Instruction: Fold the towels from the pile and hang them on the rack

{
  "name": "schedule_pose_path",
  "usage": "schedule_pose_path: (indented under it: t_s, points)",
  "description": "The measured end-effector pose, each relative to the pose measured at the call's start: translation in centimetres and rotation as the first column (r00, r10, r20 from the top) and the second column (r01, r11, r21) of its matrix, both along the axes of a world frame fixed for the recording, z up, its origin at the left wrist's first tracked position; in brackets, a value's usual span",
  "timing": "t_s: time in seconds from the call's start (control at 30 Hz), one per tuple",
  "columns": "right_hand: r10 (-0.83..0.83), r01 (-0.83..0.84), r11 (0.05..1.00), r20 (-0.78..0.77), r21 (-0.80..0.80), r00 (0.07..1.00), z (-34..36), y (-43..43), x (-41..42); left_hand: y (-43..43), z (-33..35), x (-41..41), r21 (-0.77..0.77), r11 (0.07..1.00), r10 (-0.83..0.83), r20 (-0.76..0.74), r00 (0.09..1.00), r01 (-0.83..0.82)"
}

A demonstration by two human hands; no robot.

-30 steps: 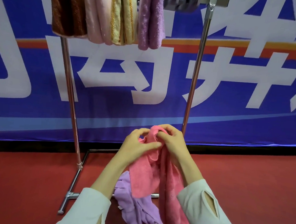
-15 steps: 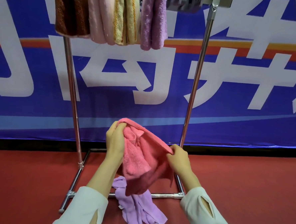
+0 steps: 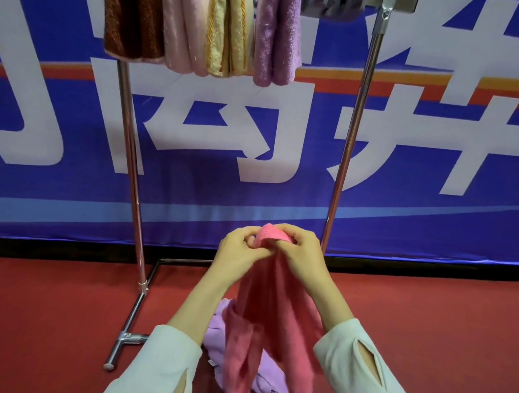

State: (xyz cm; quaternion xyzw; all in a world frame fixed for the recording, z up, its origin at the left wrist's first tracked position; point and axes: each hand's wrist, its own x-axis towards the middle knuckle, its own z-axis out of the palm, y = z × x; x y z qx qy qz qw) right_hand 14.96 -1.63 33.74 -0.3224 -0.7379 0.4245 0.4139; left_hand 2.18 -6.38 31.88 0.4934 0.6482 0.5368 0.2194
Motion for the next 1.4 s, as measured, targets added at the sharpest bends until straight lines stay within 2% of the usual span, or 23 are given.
schedule_pose_path:
  t_s: [0.07,0.1,0.2,0.27,0.33,0.37,0.47,0.53,0.63,0.67,0.73,0.8,0.87,0.93,1.0,1.07,1.13,1.23,1.3,1.4]
  points:
    - [0.013,-0.014,1.0,-0.022,-0.017,1.0,-0.1,0.0,-0.1,0.0,-0.2,0.1,0.002,0.999,0.046,-0.146,0.988,-0.046]
    - [0.009,-0.009,1.0,-0.015,-0.02,1.0,-0.2,0.1,-0.1,0.1,-0.4,0.1,0.001,0.997,0.071,-0.139,0.988,-0.071]
    - [-0.011,0.013,0.999,0.085,-0.03,0.996,-1.0,0.7,0.1,0.0,-0.7,-0.1,0.0,0.991,0.133,-0.016,0.991,-0.133]
    - [-0.049,0.056,0.997,0.145,-0.046,0.988,-1.5,1.3,0.6,-0.2,-0.5,-0.7,0.032,0.969,0.24,0.099,0.966,-0.244]
    - [-0.101,0.112,0.99,0.128,-0.082,0.987,-2.1,2.1,1.4,-0.4,-0.1,-1.4,0.071,0.942,0.302,0.24,0.922,-0.327]
    - [-0.116,0.127,0.986,0.1,-0.108,0.988,-2.2,2.3,1.7,-0.4,0.1,-1.6,0.082,0.939,0.3,0.276,0.913,-0.333]
    - [-0.138,0.135,0.975,-0.002,-0.179,0.99,-2.1,2.8,2.5,-0.6,0.3,-1.9,0.069,0.949,0.282,0.255,0.925,-0.308]
    - [-0.127,0.079,0.954,-0.149,-0.29,0.981,-1.8,2.7,2.6,-0.8,0.4,-1.8,0.084,0.957,0.251,0.244,0.937,-0.278]
    - [-0.136,-0.148,0.852,-0.487,-0.501,0.863,-0.7,2.1,2.2,-1.6,0.8,-1.5,0.163,0.982,0.062,0.204,0.977,-0.096]
    - [-0.163,-0.169,0.836,-0.532,-0.521,0.831,-0.4,1.9,1.9,-1.8,0.9,-1.3,0.193,0.981,-0.023,0.215,0.976,-0.019]
    - [-0.22,-0.046,0.866,-0.462,-0.498,0.859,-0.1,1.4,1.5,-2.2,1.2,-0.9,0.213,0.974,-0.126,0.264,0.956,0.07]
    - [-0.249,0.085,0.909,-0.365,-0.409,0.897,0.0,1.0,1.6,-2.0,1.3,-0.9,0.221,0.975,-0.085,0.329,0.94,0.011]
    - [-0.191,0.073,0.93,-0.303,-0.36,0.934,-0.1,1.1,2.0,-1.5,1.2,-1.4,0.239,0.96,0.043,0.396,0.917,-0.148]
    - [-0.055,-0.015,0.948,-0.209,-0.318,0.976,0.0,0.9,2.4,-1.4,1.0,-1.7,0.243,0.945,0.098,0.43,0.897,-0.22]
    - [0.06,-0.097,0.953,-0.135,-0.288,0.989,0.1,0.6,2.4,-1.6,1.1,-1.5,0.232,0.963,0.043,0.36,0.932,-0.134]
    - [0.147,-0.17,0.948,-0.104,-0.27,0.984,0.4,0.2,2.1,-1.7,1.3,-0.9,0.204,0.979,-0.065,0.198,0.978,0.024]
    - [0.228,-0.231,0.942,-0.041,-0.244,0.973,0.5,0.1,1.9,-1.7,1.4,-0.3,0.16,0.981,-0.126,0.076,0.989,0.113]
    - [0.243,-0.227,0.947,0.043,-0.227,0.969,0.4,0.2,2.1,-1.5,1.4,-0.4,0.164,0.975,-0.162,0.078,0.984,0.147]
    - [0.22,-0.214,0.948,-0.003,-0.234,0.976,0.4,0.3,2.2,-1.5,1.2,-0.4,0.159,0.977,-0.156,0.076,0.985,0.143]
    - [0.117,-0.155,0.962,-0.173,-0.225,0.978,0.6,0.4,2.5,-1.3,0.4,-0.6,0.076,0.997,-0.012,-0.064,0.998,0.017]
